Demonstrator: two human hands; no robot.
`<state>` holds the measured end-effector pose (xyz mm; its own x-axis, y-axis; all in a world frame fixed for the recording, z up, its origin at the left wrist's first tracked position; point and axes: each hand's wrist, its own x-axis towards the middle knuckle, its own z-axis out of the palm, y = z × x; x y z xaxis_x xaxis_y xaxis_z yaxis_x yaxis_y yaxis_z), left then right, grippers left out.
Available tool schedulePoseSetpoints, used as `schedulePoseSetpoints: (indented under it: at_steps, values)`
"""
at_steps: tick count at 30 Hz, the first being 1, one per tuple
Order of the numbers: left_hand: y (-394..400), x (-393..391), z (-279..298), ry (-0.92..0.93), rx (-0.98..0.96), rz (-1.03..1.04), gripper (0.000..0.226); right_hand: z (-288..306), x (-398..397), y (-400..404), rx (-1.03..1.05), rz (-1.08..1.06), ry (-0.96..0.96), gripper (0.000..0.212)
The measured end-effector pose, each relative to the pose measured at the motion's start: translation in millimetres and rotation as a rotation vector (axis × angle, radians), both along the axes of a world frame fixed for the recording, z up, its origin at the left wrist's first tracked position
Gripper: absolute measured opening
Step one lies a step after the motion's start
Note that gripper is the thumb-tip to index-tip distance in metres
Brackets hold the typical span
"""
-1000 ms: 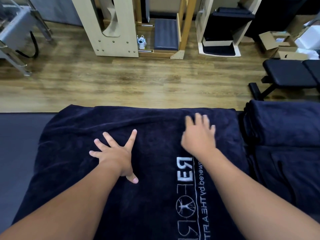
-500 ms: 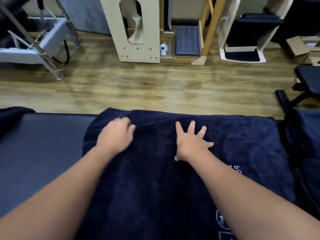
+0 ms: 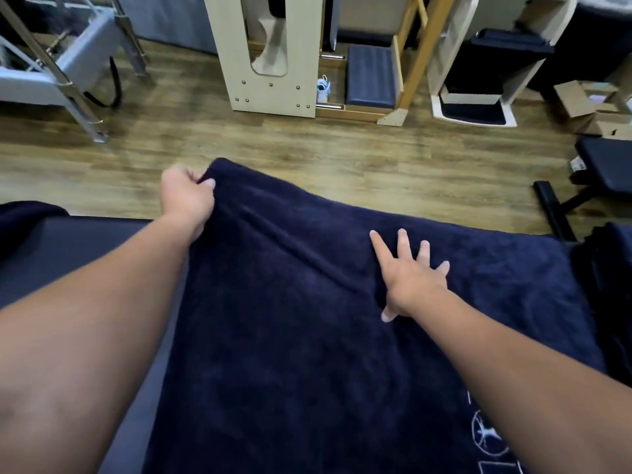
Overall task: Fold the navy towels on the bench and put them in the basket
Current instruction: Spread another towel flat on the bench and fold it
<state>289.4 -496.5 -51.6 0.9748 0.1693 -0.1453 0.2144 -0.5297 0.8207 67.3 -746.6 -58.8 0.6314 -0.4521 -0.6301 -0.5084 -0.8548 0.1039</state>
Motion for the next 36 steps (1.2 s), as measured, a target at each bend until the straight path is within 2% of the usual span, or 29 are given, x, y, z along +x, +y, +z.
schedulePoseSetpoints:
  at_steps: [2, 3, 5, 7, 10, 11, 13, 15, 16, 17, 19, 20, 21, 23, 24, 25, 26, 28, 30, 33, 36]
  values:
    - [4, 2, 0, 0.082, 0.001, -0.065, 0.021, 2, 3, 4, -0.001, 0.001, 0.007, 0.152]
    - [8, 0, -5, 0.151, 0.045, -0.105, 0.031, 3, 5, 5, -0.002, -0.002, 0.011, 0.153]
    - [16, -16, -6, 0.222, 0.247, -0.177, 0.046, 6, 8, 6, -0.009, -0.016, 0.034, 0.157]
    - [29, -36, -4, 0.212, 0.464, -0.219, 0.028, 9, 12, 7, -0.02, -0.024, 0.056, 0.16]
    - [45, -64, -5, 0.286, 0.637, -0.278, 0.028, 12, 16, 10, -0.031, -0.027, 0.067, 0.163]
    - [50, -68, -10, 0.298, 0.635, -0.298, 0.028, 12, 16, 12, -0.036, -0.025, 0.066, 0.163]
    - [57, -68, -17, 0.272, 0.455, -0.26, 0.035, 13, 15, 14, -0.051, -0.022, 0.061, 0.163]
    - [58, -65, -17, 0.227, 0.024, -0.072, 0.034, 14, 14, 15, -0.065, -0.014, 0.056, 0.163]
    - [58, -63, -18, 0.235, -0.156, 0.035, 0.022, 14, 14, 15, -0.067, -0.012, 0.055, 0.163]
    - [58, -62, -18, 0.244, -0.266, 0.104, 0.013, 15, 14, 15, -0.067, -0.01, 0.054, 0.162]
    - [57, -65, -20, 0.267, -0.274, 0.035, 0.036, 14, 14, 14, -0.069, -0.003, 0.055, 0.163]
    - [56, -67, -20, 0.229, -0.166, -0.064, 0.044, 13, 14, 14, -0.071, 0.0, 0.054, 0.163]
    - [55, -71, -18, 0.164, 0.029, -0.19, 0.05, 12, 14, 13, -0.071, 0.0, 0.053, 0.163]
    - [49, -78, -13, -0.021, 0.528, -0.46, 0.052, 11, 14, 12, -0.063, -0.003, 0.048, 0.162]
    - [44, -82, -12, -0.08, 0.691, -0.606, 0.054, 10, 14, 11, -0.057, -0.004, 0.045, 0.162]
    - [39, -87, -13, -0.064, 0.784, -0.735, 0.064, 9, 13, 10, -0.049, -0.006, 0.042, 0.162]
    - [33, -90, -16, 0.029, 0.83, -0.829, 0.079, 8, 13, 9, -0.042, -0.011, 0.037, 0.162]
    - [24, -94, -23, 0.223, 0.893, -0.881, 0.106, 7, 13, 7, -0.026, -0.015, 0.029, 0.162]
    - [13, -91, -28, 0.257, 0.999, -0.87, 0.122, 5, 12, 4, -0.011, -0.013, 0.02, 0.163]
    - [-6, -83, -28, 0.315, 1.014, -0.818, 0.12, 3, 11, -1, 0.024, -0.027, 0.012, 0.163]
    - [-27, -82, -22, 0.357, 1.079, -0.746, 0.103, 3, 12, -8, 0.022, -0.077, 0.035, 0.166]
